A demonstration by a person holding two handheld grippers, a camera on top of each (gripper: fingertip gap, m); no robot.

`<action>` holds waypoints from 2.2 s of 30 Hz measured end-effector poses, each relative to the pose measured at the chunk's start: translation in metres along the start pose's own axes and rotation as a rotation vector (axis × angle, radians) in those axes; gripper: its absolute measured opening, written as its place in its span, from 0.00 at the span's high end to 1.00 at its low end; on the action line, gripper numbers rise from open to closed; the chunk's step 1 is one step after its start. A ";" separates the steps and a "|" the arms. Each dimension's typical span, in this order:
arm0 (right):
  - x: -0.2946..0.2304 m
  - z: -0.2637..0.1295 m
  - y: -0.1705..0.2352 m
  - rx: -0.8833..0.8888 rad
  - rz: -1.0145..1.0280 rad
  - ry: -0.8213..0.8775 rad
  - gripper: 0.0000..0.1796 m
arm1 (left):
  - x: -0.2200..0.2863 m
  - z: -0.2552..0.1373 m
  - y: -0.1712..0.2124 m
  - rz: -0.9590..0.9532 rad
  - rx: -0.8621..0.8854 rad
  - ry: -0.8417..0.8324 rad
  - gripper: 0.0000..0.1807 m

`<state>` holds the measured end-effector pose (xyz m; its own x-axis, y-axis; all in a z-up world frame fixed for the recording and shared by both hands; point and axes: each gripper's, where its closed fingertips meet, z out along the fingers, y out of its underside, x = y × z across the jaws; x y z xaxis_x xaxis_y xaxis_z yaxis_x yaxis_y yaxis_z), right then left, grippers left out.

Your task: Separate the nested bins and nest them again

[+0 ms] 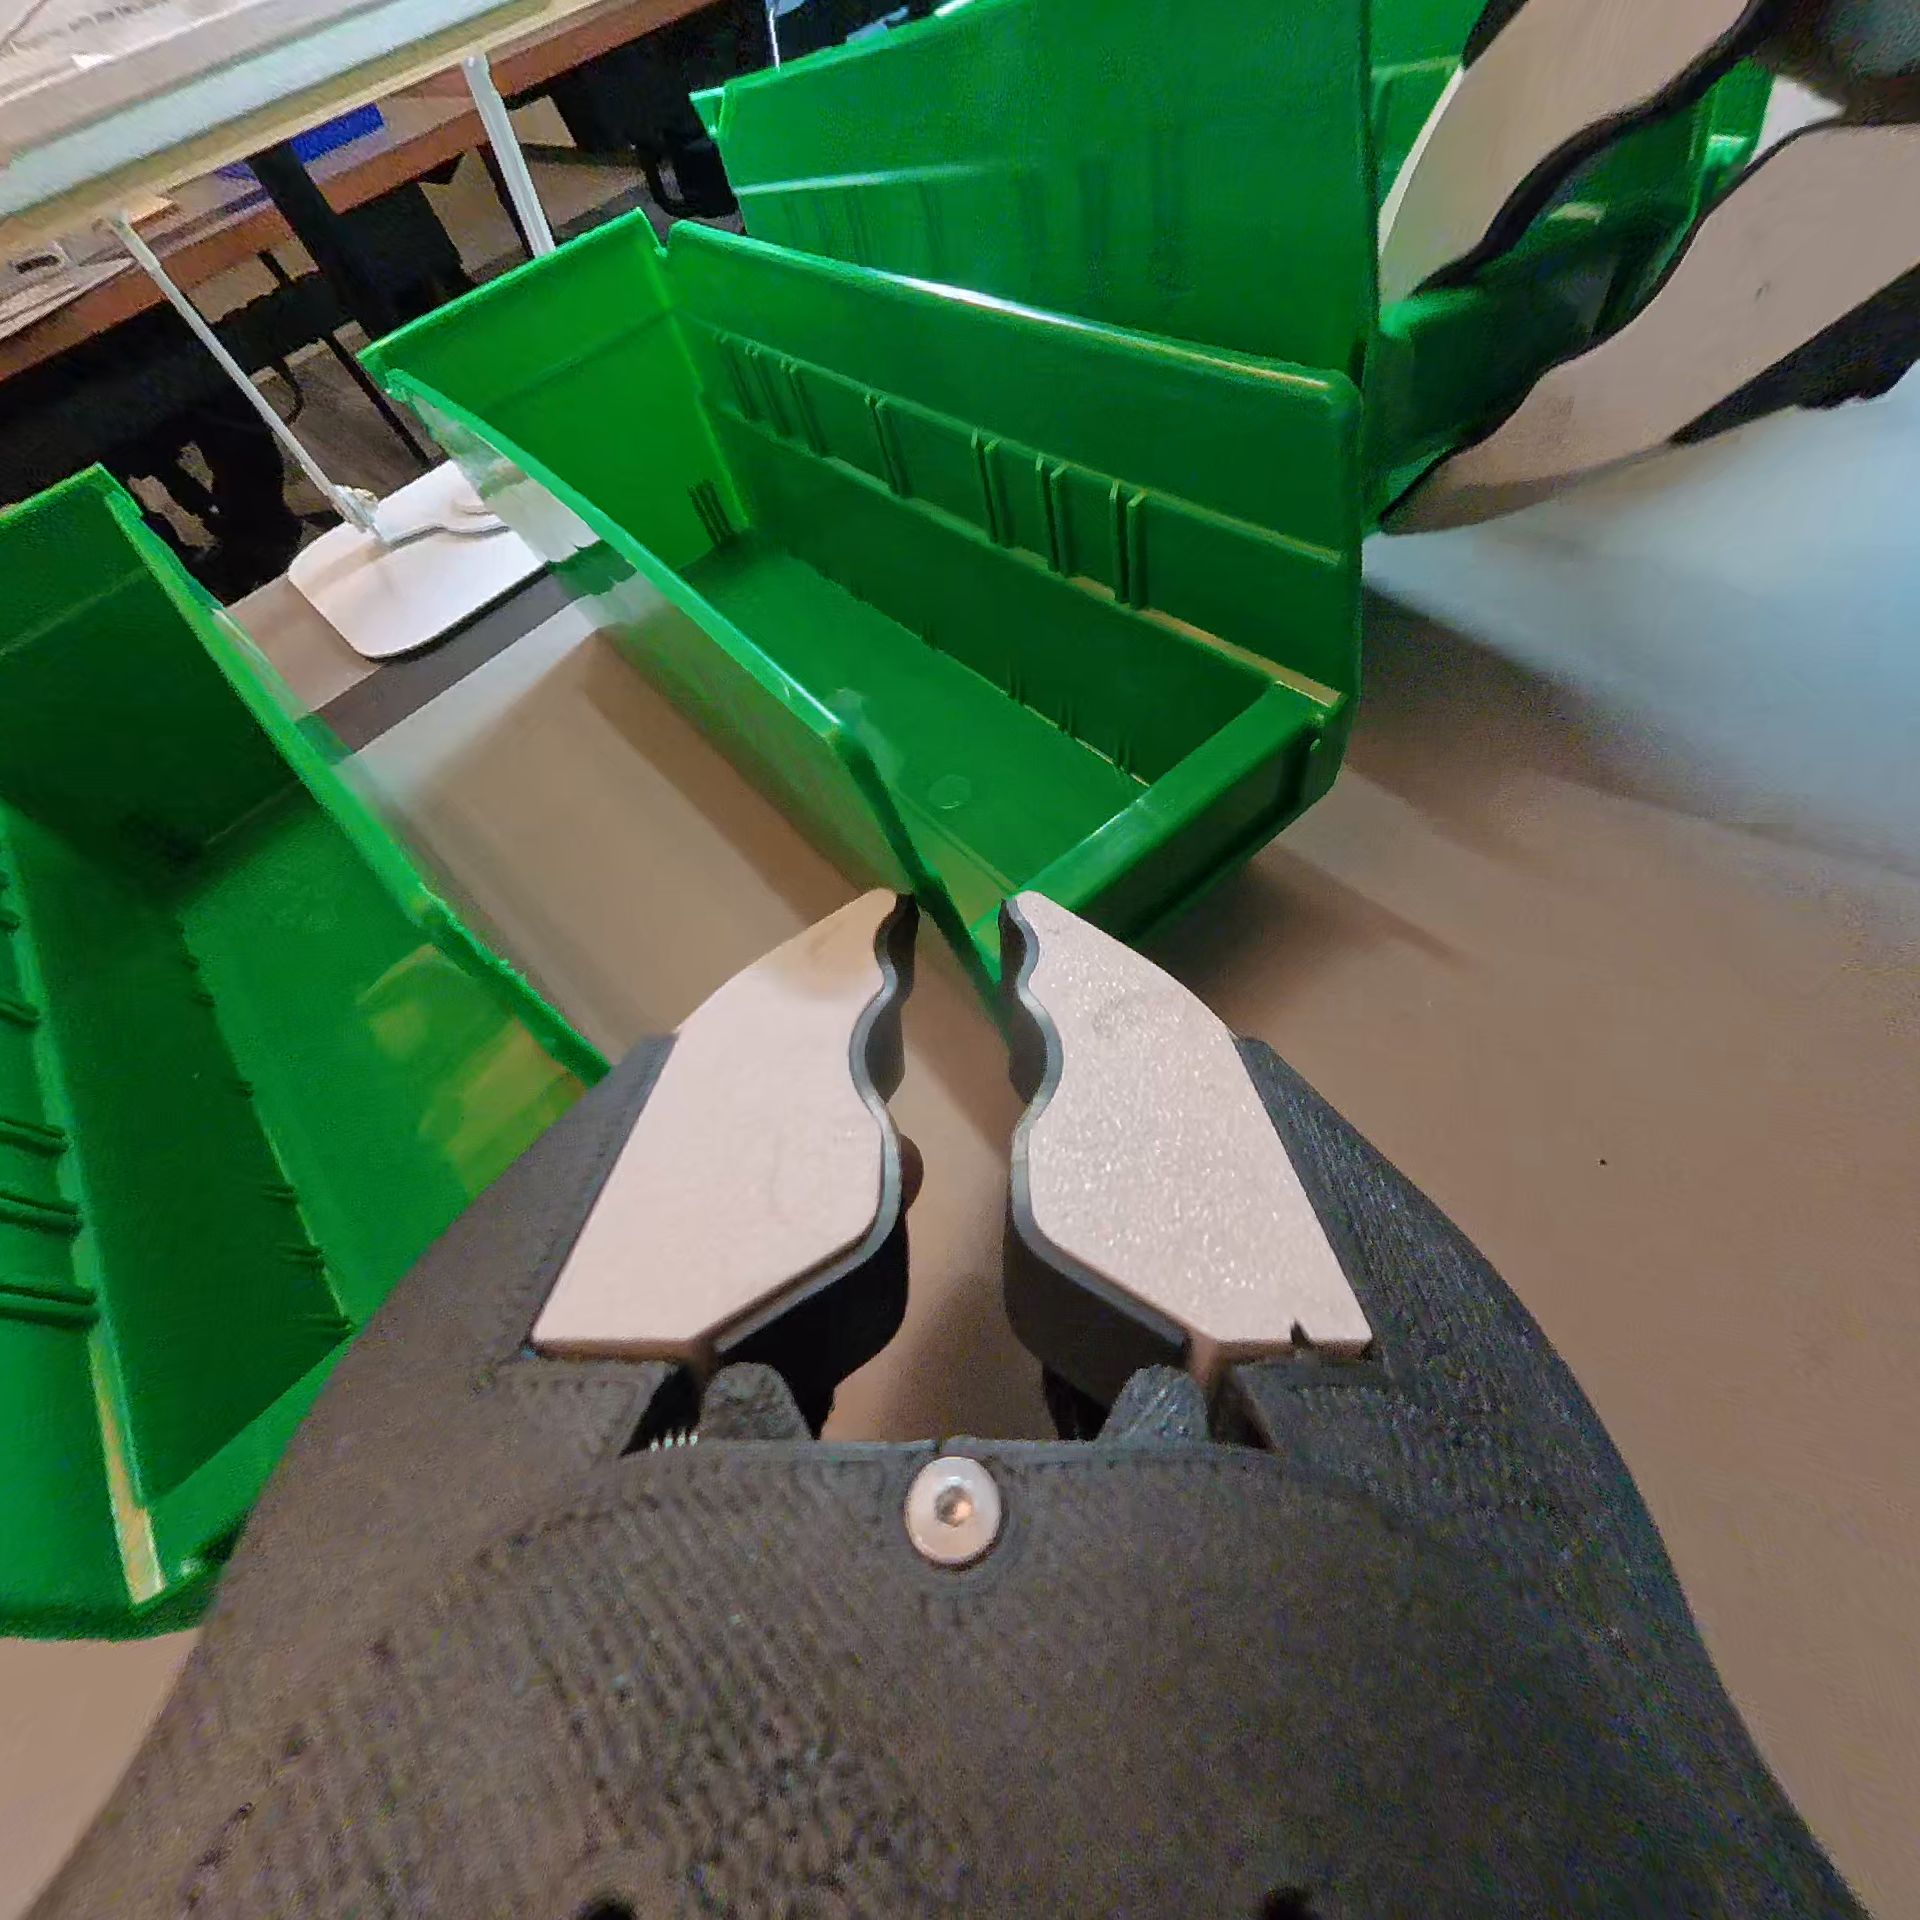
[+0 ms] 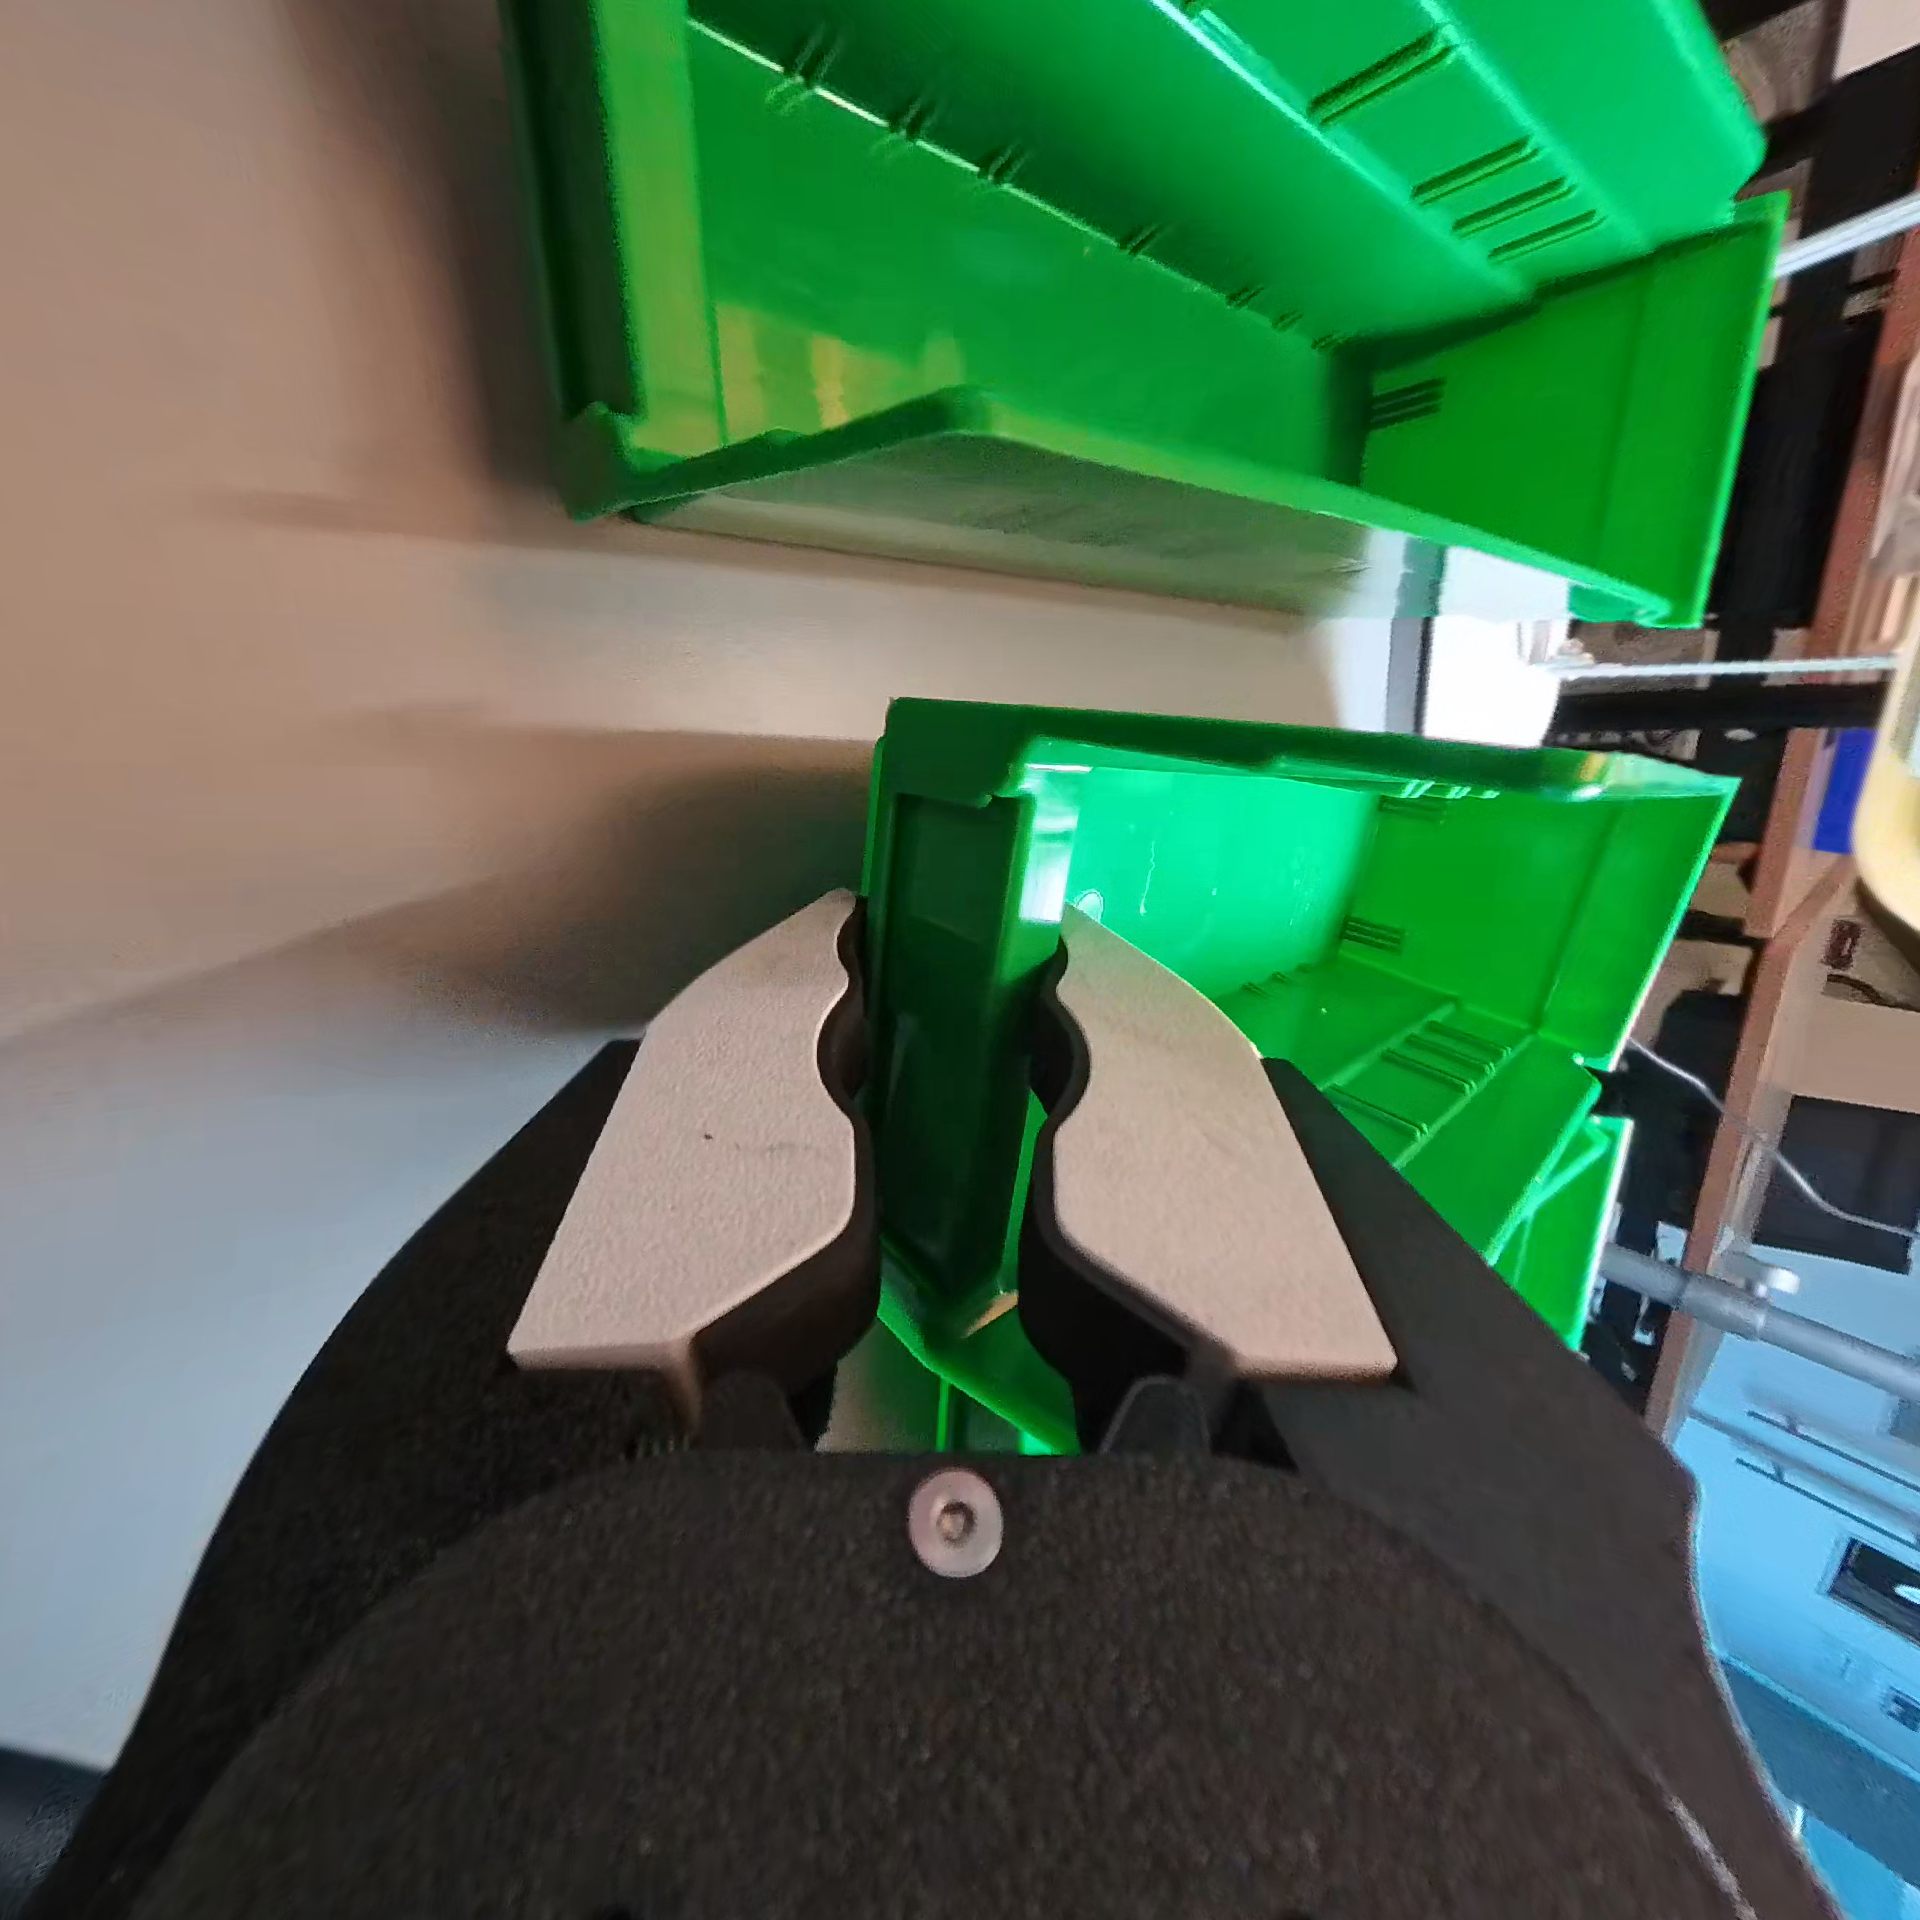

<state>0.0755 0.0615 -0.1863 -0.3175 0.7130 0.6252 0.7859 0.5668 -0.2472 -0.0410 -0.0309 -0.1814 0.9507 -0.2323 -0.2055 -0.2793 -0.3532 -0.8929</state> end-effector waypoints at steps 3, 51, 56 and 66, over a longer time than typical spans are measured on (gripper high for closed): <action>-0.007 0.011 0.007 -0.019 -0.070 0.007 0.84 | 0.001 0.001 0.000 -0.006 0.001 0.003 0.93; -0.020 0.027 -0.104 0.217 -0.015 0.146 0.80 | -0.058 -0.015 0.047 0.804 -0.238 0.002 0.83; -0.008 -0.027 -0.092 0.385 0.143 0.175 0.80 | -0.047 -0.014 0.044 0.852 -0.180 0.028 0.83; 0.015 -0.022 -0.010 0.296 0.285 0.266 0.70 | -0.043 -0.057 -0.008 0.494 0.062 0.086 0.79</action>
<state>0.0740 0.0574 -0.1580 0.0654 0.7482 0.6602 0.6248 0.4852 -0.6117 -0.0868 -0.0697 -0.1425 0.6919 -0.4328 -0.5779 -0.6818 -0.1282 -0.7202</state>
